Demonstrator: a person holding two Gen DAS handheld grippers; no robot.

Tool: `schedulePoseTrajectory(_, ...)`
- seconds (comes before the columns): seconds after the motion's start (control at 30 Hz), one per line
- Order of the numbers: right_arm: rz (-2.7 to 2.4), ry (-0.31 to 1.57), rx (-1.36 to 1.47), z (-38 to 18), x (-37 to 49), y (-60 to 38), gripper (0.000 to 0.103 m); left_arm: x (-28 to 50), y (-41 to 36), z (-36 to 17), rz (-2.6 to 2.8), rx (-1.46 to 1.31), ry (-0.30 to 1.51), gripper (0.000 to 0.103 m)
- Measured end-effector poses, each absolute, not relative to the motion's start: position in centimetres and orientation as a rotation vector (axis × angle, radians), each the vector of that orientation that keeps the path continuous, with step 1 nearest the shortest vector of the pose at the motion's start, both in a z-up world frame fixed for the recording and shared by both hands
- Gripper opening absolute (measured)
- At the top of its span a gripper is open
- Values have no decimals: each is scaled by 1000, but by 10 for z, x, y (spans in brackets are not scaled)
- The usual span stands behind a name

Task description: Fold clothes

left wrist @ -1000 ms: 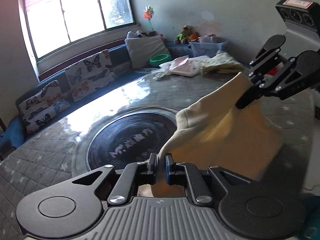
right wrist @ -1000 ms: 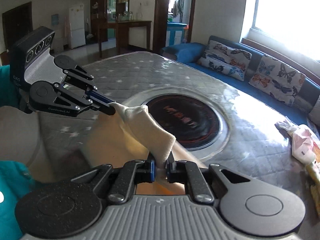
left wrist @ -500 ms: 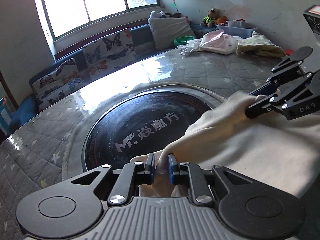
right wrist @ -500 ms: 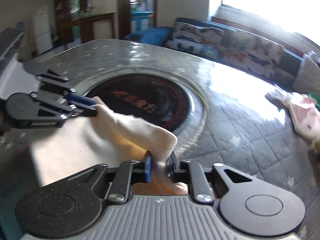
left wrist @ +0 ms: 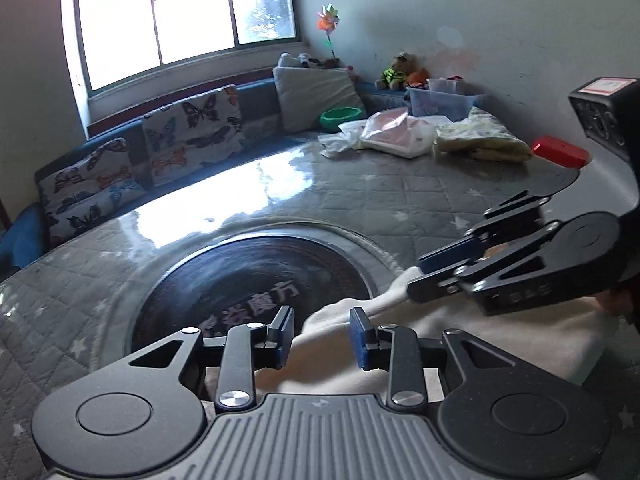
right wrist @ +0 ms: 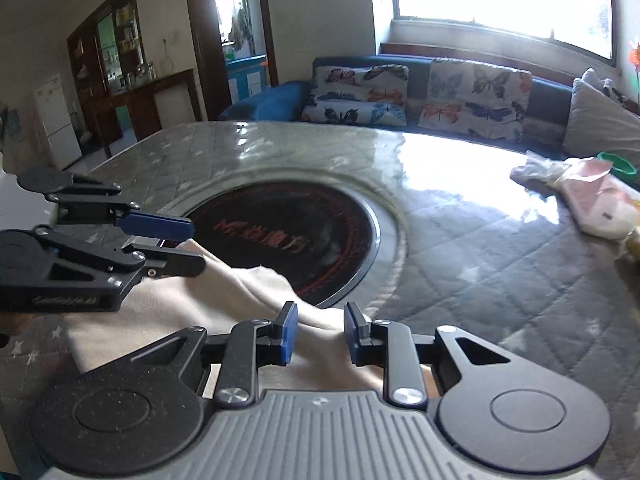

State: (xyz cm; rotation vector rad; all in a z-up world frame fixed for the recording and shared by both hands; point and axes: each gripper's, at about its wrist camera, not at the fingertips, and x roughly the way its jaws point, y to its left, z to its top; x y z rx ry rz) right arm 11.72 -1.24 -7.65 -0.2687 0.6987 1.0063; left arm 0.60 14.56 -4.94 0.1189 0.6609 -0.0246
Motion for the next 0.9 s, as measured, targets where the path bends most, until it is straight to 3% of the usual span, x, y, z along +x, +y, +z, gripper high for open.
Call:
schedulePoseTrajectory(0.47, 968, 705, -254, -80, 108, -48, 23, 34, 157, -79, -1, 46, 742, 37)
schedulePoseTrajectory(0.7, 900, 703, -194, -71, 105, -88, 23, 24, 151, -70, 17, 78, 703, 47)
schedulePoseTrajectory(0.9, 862, 711, -193, -71, 110, -105, 23, 10, 126, -56, -31, 101, 640, 62)
